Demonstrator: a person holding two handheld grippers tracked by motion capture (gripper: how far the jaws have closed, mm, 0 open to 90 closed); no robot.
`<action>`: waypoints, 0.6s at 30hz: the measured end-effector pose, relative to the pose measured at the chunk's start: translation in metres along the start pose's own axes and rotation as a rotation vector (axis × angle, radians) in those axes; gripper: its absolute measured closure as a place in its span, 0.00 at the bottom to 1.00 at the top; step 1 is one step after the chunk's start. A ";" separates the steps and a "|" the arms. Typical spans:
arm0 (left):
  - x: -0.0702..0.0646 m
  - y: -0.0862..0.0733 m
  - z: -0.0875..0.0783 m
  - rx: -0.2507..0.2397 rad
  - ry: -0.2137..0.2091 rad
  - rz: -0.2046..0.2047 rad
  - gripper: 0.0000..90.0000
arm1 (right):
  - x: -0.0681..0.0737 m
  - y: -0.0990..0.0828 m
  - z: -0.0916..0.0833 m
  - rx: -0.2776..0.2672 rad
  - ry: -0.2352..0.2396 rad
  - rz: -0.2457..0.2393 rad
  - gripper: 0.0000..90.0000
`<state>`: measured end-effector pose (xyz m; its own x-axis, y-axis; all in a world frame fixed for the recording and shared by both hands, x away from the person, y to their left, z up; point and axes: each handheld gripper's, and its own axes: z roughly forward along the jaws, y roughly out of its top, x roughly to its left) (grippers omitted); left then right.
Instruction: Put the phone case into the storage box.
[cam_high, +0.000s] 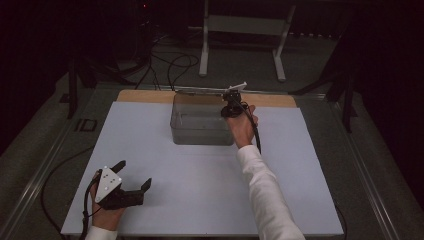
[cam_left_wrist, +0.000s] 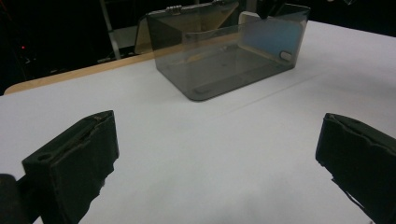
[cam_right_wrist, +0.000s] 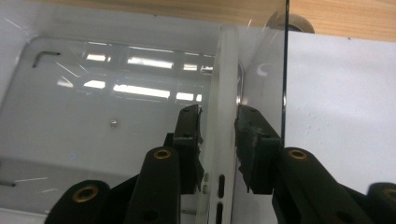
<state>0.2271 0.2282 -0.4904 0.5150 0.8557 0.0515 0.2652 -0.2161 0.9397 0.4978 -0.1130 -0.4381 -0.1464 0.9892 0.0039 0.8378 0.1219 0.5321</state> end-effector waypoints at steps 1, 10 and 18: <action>0.000 0.000 0.000 0.000 0.000 0.002 0.00 | 0.000 0.001 -0.002 -0.002 0.004 -0.003 0.77; 0.000 0.000 0.000 0.000 0.000 0.002 0.00 | -0.002 0.003 -0.016 -0.065 0.012 -0.097 0.64; -0.001 0.000 0.000 -0.001 0.002 0.003 0.00 | -0.011 0.004 -0.028 -0.146 0.070 -0.150 0.44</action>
<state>0.2270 0.2274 -0.4906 0.5145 0.8558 0.0548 0.2631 -0.2183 0.9398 0.4880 -0.1259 -0.4120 -0.3042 0.9522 -0.0289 0.7198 0.2496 0.6477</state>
